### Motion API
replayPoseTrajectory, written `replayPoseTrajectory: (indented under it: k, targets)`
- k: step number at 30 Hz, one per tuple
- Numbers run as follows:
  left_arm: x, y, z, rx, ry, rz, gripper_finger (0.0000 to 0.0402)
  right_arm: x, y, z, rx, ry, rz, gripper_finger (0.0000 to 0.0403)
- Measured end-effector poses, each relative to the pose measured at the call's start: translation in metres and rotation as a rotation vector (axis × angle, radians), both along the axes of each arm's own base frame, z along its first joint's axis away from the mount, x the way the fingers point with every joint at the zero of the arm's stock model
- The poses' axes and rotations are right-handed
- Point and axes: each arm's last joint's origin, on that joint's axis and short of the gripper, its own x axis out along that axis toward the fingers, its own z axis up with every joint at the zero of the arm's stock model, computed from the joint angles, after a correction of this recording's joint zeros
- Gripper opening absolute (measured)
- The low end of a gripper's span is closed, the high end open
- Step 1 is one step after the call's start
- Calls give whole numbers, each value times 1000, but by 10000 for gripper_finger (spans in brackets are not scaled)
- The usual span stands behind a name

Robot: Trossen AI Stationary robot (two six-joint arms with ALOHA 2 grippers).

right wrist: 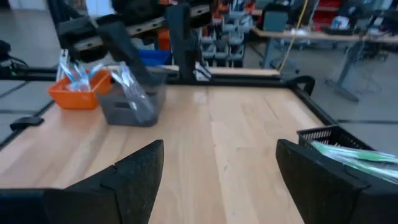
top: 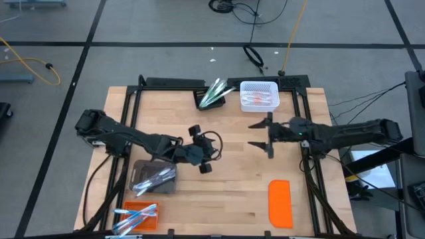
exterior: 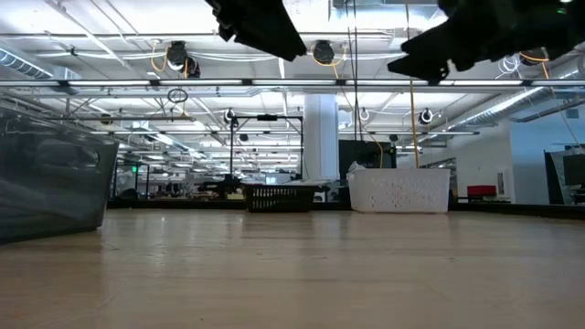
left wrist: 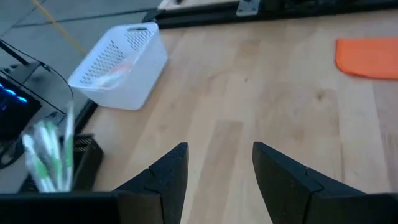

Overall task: Pick & Place Toothbrushes
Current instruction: Return to Home Position

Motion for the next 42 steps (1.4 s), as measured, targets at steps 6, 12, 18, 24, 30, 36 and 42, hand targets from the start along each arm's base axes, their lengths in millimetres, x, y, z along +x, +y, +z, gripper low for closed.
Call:
replayPoseTrajectory:
  k: [6, 12, 18, 24, 30, 36, 42]
  targets:
    - [-26, 10, 7, 8, -23, 6, 182, -29, 5, -9, -14, -65, -60, 299]
    - [-72, 33, -6, -13, -119, 58, 182, -43, 10, -17, -16, -31, -16, 299]
    - [-120, 51, -29, -65, -335, 82, 182, -47, 13, -25, -20, 50, -23, 299]
    - [-162, 60, -61, -119, -475, 91, 182, -50, 15, -33, -56, 103, -81, 299]
    - [-190, 65, -86, -161, -572, 96, 182, -56, 14, -50, -53, 28, -75, 299]
    - [-206, 69, -104, -132, -576, 98, 182, -64, 13, -63, -47, -48, -74, 299]
    - [-214, 71, -111, -129, -600, 100, 182, -69, 13, -62, -40, -89, -70, 299]
